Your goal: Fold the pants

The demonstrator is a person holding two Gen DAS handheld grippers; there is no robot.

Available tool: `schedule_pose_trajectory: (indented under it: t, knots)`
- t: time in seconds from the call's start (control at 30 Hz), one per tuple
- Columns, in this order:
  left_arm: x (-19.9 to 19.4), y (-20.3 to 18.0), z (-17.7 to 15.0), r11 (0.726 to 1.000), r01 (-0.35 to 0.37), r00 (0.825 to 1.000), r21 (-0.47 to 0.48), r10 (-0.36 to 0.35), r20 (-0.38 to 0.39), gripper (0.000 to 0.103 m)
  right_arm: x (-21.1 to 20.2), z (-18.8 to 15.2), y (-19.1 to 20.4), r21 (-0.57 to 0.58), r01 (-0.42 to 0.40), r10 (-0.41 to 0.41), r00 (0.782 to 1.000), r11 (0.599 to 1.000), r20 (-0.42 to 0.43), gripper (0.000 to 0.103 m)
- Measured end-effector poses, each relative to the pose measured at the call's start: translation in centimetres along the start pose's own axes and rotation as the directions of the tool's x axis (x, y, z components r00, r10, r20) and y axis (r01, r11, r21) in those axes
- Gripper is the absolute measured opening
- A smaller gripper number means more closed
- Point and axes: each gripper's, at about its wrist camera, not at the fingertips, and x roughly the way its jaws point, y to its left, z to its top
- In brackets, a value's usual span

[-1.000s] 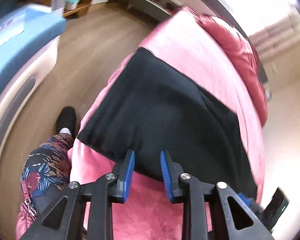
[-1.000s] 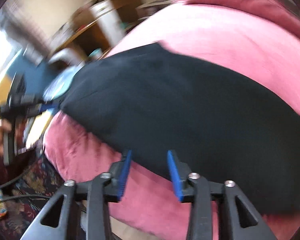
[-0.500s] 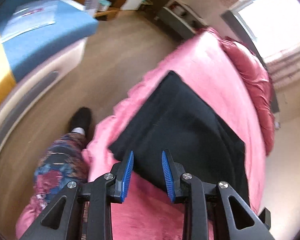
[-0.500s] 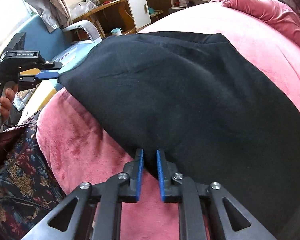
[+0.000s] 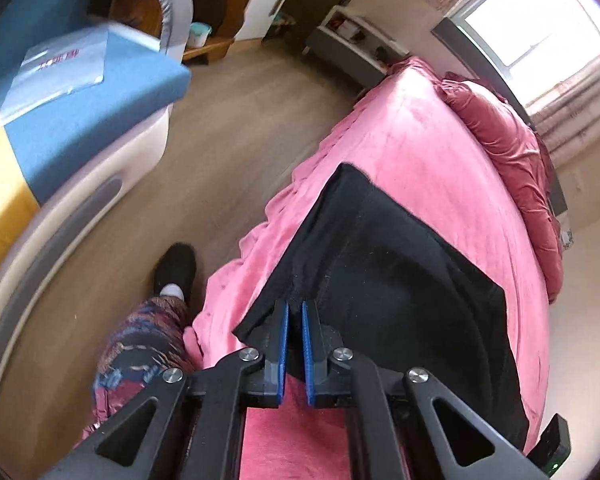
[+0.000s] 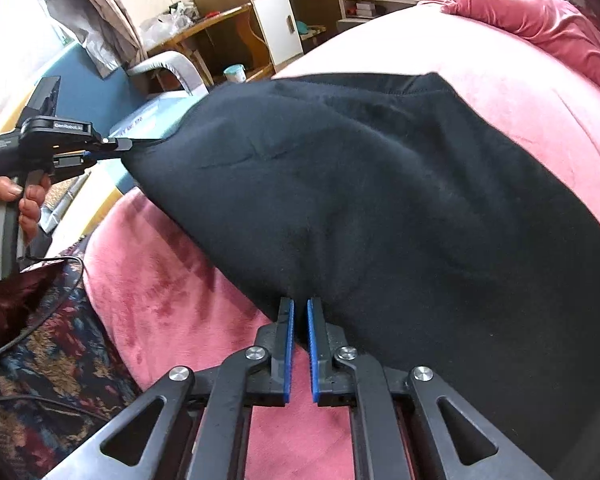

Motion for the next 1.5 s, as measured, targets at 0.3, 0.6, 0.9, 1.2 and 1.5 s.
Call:
schedule_pose_trajectory:
  t: [0.3, 0.6, 0.9, 1.2, 1.5]
  knots:
    - [2.0, 0.2, -0.8, 0.988, -0.137, 0.987, 0.072, 0.142, -0.071, 0.012, 1.4, -1.0, 0.5, -0.021, -0.005, 0.004, 0.999, 1.000, -0.053, 0.008]
    - [-2.7, -2.8, 0.3, 0.966, -0.238, 0.962, 0.102, 0.220, 0.164, 0.030, -0.5, -1.5, -2.3, 0.129, -0.099, 0.100, 0.995, 0.987, 0.002, 0.038]
    - [1.0, -13.3, -2.3, 0.916, -0.006, 0.999, 0.401, -0.009, 0.036, 0.031, -6.3, -0.9, -9.3, 0.318, 0.046, -0.094, 0.986, 0.947, 0.138, 0.045]
    - [5.2, -20.0, -4.6, 0.779, 0.087, 0.996, 0.621, -0.074, -0.048, 0.031, -4.2, 9.1, -12.4, 0.256, 0.026, -0.069, 0.985, 0.966, 0.158, 0.042]
    - [8.1, -20.2, -6.0, 0.725, 0.120, 0.993, 0.678, -0.074, -0.096, 0.031, 3.2, 15.4, -13.8, 0.205, -0.077, 0.085, 0.996, 0.976, -0.029, 0.035]
